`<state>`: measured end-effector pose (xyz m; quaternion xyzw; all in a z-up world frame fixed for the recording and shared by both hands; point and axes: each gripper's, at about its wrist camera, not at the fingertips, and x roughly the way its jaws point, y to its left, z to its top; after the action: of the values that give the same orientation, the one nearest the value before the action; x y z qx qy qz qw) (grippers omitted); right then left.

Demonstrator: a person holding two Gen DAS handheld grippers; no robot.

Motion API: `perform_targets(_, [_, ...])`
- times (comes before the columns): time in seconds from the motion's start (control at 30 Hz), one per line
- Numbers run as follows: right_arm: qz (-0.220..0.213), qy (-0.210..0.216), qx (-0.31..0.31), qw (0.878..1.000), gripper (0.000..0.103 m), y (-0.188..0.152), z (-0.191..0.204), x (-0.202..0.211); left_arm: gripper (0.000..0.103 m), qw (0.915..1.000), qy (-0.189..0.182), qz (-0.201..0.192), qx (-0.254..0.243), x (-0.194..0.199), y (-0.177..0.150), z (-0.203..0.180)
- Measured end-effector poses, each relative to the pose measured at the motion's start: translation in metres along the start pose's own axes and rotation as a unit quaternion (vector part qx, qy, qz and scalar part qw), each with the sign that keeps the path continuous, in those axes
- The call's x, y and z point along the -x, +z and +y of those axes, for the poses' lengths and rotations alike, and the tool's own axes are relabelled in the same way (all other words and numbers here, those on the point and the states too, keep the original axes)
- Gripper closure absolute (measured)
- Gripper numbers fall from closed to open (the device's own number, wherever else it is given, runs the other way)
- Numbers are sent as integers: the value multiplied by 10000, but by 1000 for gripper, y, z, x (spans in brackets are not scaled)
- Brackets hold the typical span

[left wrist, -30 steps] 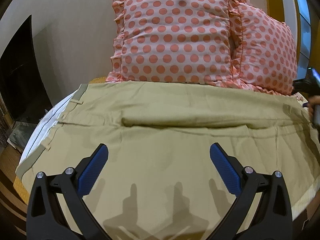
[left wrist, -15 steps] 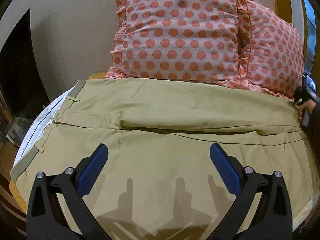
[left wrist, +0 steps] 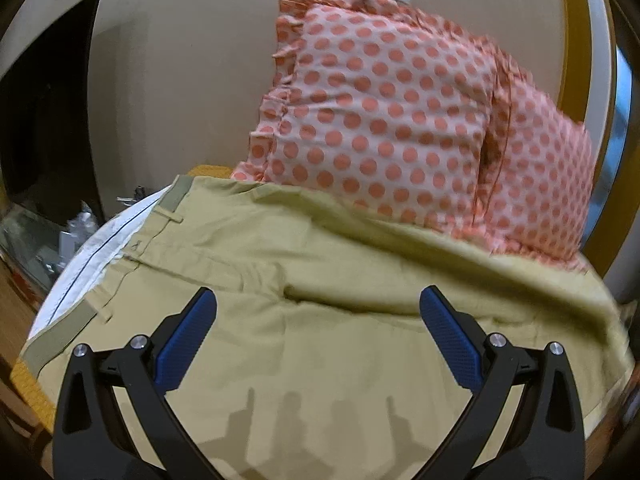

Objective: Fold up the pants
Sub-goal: 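Grasp the khaki pants leg hem with the right gripper and lift it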

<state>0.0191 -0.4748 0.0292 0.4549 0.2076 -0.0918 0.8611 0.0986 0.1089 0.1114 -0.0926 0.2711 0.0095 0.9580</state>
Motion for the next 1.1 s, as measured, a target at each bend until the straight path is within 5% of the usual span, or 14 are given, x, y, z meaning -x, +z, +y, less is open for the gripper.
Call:
perform_targets(0.13, [334,-314,-142,9988,99,-8,-24,-14,2,9969,-393,224,639,-33,24,25])
perform_targets(0.23, [447,-487,-260,9975,87,-11,-24,-17,2,9967,-170,406,679,-58,34,31])
perform_targets(0.3, [446,-565,-196,9972,52,-13,-19,-18,2,9976,3,441,534,-69,36,30])
perform_targets(0.37, [392,-592,-137,9974,46,-14,-17,-17,2,9971,122,567,490,-83,36,29])
perform_targets(0.47, [310,-760,81,9966,53,-15,-12,-26,2,9953,136,740,602,-97,33,31])
perform_targets(0.5, [292,-818,174,9961,79,-15,-12,-31,2,9950,141,771,611,-101,32,30])
perform_targets(0.57, [400,-816,208,9957,97,-16,-17,-37,2,9948,151,823,584,-109,31,27])
perform_targets(0.73, [284,-672,158,9972,98,-18,-26,-35,2,9915,-215,905,905,-128,34,28])
perform_targets(1.1, [124,-561,76,9983,99,-12,-24,-29,3,9734,-268,1474,1735,-185,45,45])
